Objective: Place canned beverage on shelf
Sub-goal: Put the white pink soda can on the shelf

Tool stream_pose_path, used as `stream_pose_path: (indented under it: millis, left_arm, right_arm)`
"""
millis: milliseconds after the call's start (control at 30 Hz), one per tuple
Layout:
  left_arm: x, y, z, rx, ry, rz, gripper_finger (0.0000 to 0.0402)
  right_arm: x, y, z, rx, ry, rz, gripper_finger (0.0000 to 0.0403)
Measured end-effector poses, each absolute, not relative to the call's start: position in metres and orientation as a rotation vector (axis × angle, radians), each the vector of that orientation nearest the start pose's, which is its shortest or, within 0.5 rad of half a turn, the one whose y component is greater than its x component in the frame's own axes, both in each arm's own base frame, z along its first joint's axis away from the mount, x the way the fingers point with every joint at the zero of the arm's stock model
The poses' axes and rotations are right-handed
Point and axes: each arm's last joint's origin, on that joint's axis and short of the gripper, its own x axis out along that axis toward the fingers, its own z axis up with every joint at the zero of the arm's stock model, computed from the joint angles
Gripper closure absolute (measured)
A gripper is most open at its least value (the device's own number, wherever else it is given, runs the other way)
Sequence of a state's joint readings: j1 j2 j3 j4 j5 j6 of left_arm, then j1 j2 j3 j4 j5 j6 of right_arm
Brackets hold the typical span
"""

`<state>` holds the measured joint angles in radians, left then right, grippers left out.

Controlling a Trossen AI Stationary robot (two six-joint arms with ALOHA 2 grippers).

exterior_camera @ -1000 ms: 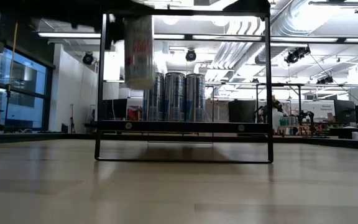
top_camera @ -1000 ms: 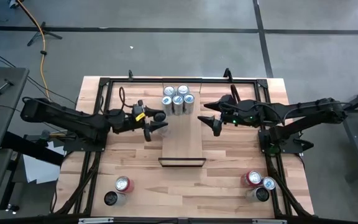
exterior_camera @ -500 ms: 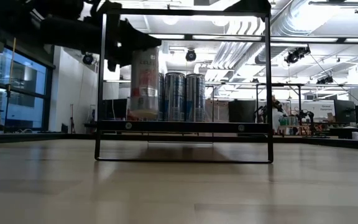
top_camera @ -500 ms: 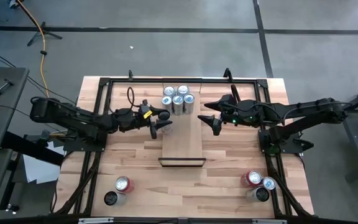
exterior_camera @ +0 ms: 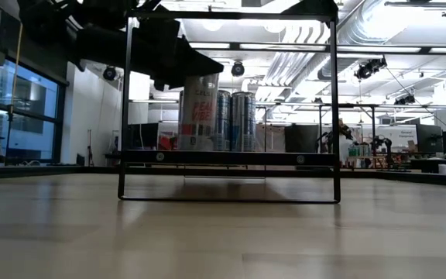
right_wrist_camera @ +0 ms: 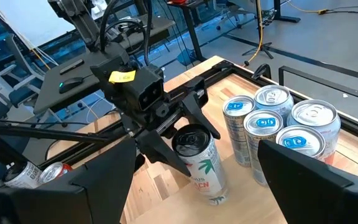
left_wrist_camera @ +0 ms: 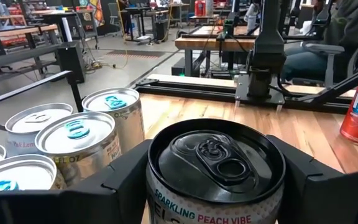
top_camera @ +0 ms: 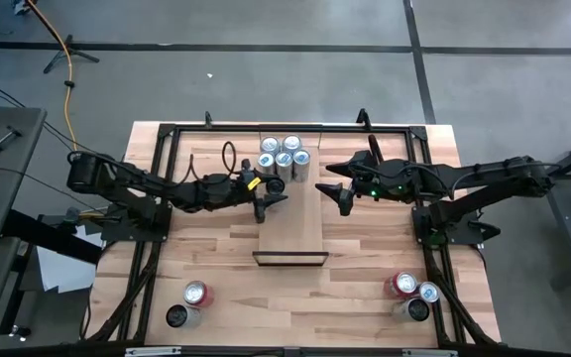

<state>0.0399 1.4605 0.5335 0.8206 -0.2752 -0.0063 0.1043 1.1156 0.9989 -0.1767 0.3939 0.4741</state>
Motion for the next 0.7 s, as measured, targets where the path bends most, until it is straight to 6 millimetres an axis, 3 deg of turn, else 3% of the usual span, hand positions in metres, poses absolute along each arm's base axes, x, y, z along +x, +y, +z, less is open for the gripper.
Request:
stream_pose_path:
  millis: [700]
  left_arm:
    - [0.2783, 0.0191, 0.1969, 0.009, 0.125, 0.317, 0.0172]
  right_arm:
    - [0.2438, 0.0145, 0.3418, 0.386, 0.240, -0.349, 0.0080]
